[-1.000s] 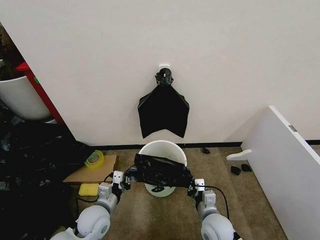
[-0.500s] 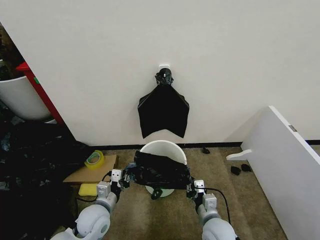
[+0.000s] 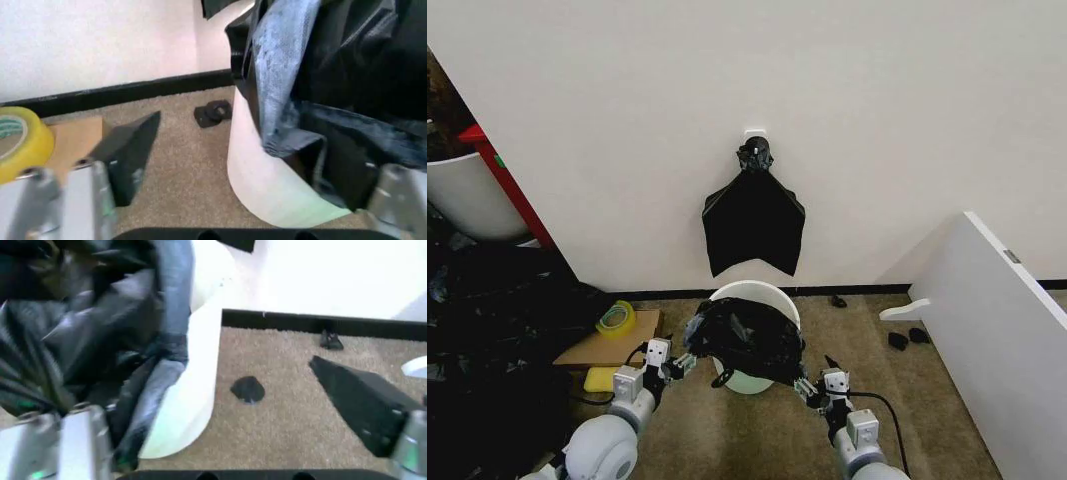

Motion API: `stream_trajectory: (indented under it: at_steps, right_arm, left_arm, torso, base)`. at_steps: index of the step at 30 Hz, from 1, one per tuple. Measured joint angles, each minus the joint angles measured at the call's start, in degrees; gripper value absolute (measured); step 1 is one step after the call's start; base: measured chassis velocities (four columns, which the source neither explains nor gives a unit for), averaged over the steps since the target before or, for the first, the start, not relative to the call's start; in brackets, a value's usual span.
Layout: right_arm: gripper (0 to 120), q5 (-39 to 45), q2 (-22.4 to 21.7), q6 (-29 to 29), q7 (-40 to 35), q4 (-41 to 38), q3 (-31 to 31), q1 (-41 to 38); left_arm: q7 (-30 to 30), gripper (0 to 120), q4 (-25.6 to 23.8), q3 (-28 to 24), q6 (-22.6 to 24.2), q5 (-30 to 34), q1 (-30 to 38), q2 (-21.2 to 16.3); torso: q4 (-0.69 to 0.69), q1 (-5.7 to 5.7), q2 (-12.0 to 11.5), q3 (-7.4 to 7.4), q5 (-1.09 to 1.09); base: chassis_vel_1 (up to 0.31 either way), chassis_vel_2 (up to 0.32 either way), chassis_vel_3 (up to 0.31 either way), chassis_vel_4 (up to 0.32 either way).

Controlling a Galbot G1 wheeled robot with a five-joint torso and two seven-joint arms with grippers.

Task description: Place the garbage bag over the trash bin.

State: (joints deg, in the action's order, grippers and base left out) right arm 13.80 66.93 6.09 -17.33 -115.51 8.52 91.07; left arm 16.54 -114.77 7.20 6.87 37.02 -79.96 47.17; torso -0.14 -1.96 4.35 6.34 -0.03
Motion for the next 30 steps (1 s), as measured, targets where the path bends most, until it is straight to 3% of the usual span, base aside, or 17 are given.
stream_trajectory:
  at_steps: [3, 18, 23, 30]
  right_arm:
    - [99, -3.08, 0.27, -3.46, 1.02, 0.79, 0.81, 0.98]
    - [100, 0.18, 1.97, -3.81, -1.00, 7.83, 4.66, -2.74]
    - [100, 2.49, 1.71, -4.19, 0.26, 6.88, 5.39, -1.70]
    - [100, 2.60, 0.24, -10.24, 7.85, 4.72, 5.34, 0.76]
  left_arm:
    - [-0.06, 99, 1.43, 0.13, -2.73, -0.65, -0.15, -0.26]
    - [-0.47, 100, 13.19, -1.45, -7.18, -5.44, 4.38, 1.26]
    - [-1.27, 100, 12.26, -1.22, -7.56, -5.44, 3.92, 0.94]
    - [-2.48, 100, 10.57, -0.76, -8.19, -4.97, 3.15, 0.36]
  torso:
    - [0.00, 0.00, 0.00, 0.00, -0.01]
    - [0.00, 0.00, 0.00, 0.00, -0.01]
    - [0.00, 0.00, 0.00, 0.01, -0.01]
    - [0.00, 0.00, 0.00, 0.00, 0.00]
  base:
    - [0.000, 0.000, 0.000, 0.000]
    - [0.000, 0.000, 0.000, 0.000]
    - [0.000, 0.000, 0.000, 0.000]
    - [0.000, 0.000, 0.000, 0.000]
